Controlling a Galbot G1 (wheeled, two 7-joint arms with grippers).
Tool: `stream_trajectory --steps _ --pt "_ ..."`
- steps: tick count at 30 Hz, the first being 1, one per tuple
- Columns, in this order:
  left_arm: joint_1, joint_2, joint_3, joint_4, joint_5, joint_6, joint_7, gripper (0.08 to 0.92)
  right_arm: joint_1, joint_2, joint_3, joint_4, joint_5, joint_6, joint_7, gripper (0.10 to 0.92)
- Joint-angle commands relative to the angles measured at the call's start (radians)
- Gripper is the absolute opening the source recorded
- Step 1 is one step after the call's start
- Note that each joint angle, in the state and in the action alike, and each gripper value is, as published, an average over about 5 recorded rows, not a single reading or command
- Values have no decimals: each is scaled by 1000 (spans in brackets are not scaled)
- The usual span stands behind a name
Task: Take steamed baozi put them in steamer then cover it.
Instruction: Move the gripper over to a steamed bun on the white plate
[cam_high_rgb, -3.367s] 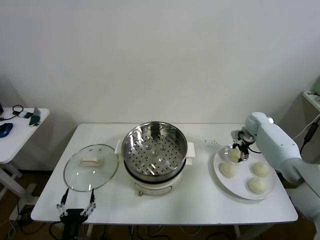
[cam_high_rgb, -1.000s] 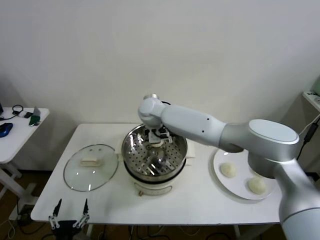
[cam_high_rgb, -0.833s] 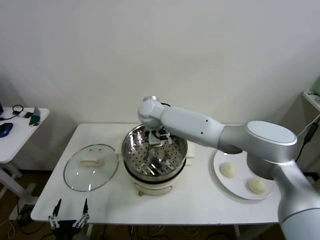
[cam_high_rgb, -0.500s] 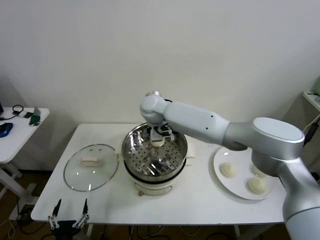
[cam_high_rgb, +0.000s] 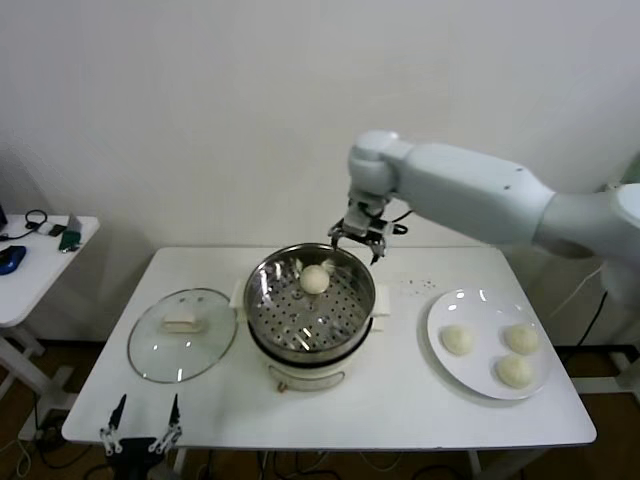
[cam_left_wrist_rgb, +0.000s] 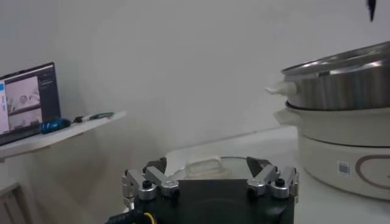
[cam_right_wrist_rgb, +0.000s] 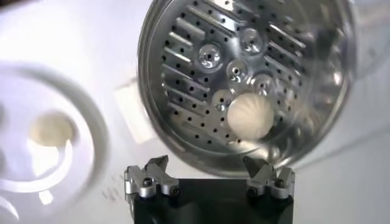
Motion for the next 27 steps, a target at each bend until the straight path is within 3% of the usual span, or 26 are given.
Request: stream_trajectory --steps 1,12,27 --pt "2 3 2 -6 -1 7 -3 823 91 -288 -190 145 320 -415 197 823" --pt "2 1 7 -10 -1 9 -5 823 -208 -423 -58 63 139 -445 157 823" --pt "18 -3 3 -1 -43 18 -9 823 -504 -371 169 -68 30 -426 125 823"
